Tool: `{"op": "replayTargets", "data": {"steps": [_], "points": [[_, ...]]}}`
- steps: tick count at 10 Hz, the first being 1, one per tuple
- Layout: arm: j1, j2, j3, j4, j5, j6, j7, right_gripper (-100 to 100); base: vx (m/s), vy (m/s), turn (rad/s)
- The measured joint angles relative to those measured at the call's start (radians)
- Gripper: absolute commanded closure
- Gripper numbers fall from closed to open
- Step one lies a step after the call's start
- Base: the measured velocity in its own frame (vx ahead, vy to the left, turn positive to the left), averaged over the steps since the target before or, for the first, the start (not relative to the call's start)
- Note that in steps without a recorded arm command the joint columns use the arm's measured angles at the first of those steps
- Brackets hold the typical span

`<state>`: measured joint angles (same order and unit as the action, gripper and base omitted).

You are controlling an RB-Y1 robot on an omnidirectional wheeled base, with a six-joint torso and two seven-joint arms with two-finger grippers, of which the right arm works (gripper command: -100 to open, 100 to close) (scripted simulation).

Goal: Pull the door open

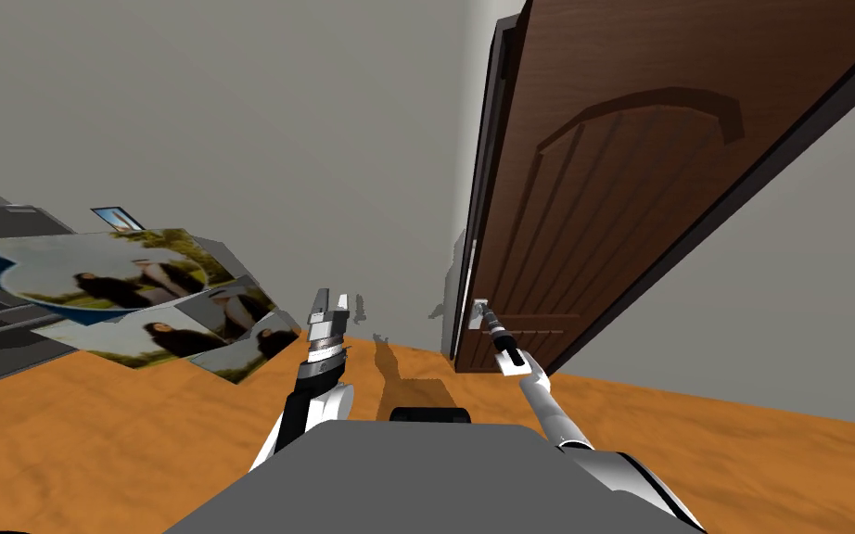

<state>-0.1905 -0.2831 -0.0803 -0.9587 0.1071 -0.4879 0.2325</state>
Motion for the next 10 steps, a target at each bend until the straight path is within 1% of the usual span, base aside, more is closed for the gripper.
{"op": "replayTargets", "data": {"steps": [1, 2, 3, 5, 6, 7, 8, 9, 10], "points": [[-0.002, 0.001, 0.001, 0.002, -0.01, 0.002, -0.017, 100, -0.052, -0.042, 0.072], [-0.008, 0.0, 0.003, 0.012, -0.029, -0.001, -0.041, 100, -0.078, -0.059, 0.126], [-0.008, 0.0, 0.005, 0.01, -0.055, 0.001, -0.068, 100, -0.065, -0.048, 0.092], [-0.013, -0.004, 0.008, 0.015, -0.089, 0.002, -0.119, 100, -0.067, -0.038, 0.093], [-0.012, -0.004, 0.01, 0.015, -0.1, 0.003, -0.14, 100, -0.062, -0.034, 0.079], [-0.016, -0.003, 0.01, 0.021, -0.119, 0.003, -0.164, 100, -0.044, -0.029, 0.06], [-0.02, -0.004, 0.011, 0.029, -0.13, 0.0, -0.182, 100, -0.065, -0.038, 0.095], [-0.022, -0.006, 0.013, 0.033, -0.15, 0.0, -0.207, 100, -0.086, -0.073, 0.181], [-0.025, -0.009, 0.015, 0.035, -0.178, 0.003, -0.236, 100, -0.068, -0.056, 0.074]]}}
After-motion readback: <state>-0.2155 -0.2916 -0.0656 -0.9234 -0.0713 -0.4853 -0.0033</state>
